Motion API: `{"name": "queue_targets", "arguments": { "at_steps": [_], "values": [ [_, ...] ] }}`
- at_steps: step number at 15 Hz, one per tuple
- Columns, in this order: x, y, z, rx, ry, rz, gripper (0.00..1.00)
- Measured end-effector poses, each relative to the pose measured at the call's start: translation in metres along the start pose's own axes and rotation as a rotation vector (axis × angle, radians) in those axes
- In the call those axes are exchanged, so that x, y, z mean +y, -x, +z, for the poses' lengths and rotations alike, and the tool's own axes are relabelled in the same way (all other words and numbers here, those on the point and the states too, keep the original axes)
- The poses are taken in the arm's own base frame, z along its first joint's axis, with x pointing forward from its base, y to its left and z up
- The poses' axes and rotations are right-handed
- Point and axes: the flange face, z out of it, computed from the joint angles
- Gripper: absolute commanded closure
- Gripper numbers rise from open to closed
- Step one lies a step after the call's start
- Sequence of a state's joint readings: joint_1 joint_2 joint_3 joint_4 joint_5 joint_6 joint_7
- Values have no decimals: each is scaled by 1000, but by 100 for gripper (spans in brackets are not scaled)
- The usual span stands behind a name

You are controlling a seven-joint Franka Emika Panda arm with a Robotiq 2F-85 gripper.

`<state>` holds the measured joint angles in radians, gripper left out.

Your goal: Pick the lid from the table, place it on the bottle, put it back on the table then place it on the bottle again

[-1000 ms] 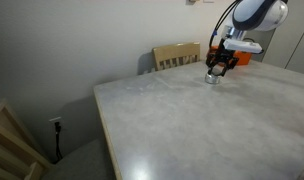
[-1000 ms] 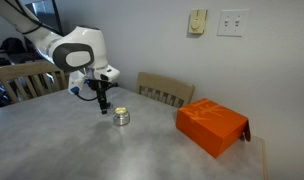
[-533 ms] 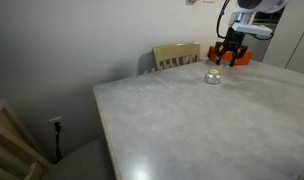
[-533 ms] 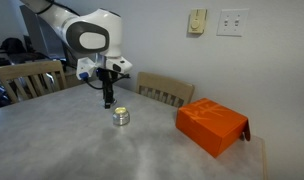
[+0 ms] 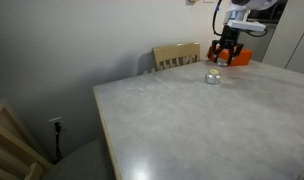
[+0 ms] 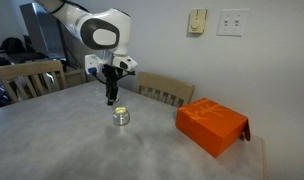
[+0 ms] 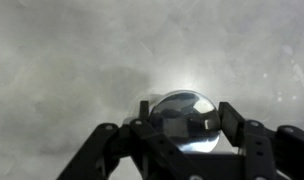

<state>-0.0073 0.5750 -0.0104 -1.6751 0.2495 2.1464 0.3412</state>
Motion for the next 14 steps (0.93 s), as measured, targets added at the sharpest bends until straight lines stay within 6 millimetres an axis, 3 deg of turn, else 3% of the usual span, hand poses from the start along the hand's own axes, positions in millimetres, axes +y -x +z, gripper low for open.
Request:
{"name": "queue_targets", "arguments": {
  "at_steps": [6,9,14],
  "values": [
    [-33,-3,48,-30,30,7,56],
    [-27,-11,53,-24,41,45,56],
    [-2,-28,41,7,52,114,56]
  ]
}}
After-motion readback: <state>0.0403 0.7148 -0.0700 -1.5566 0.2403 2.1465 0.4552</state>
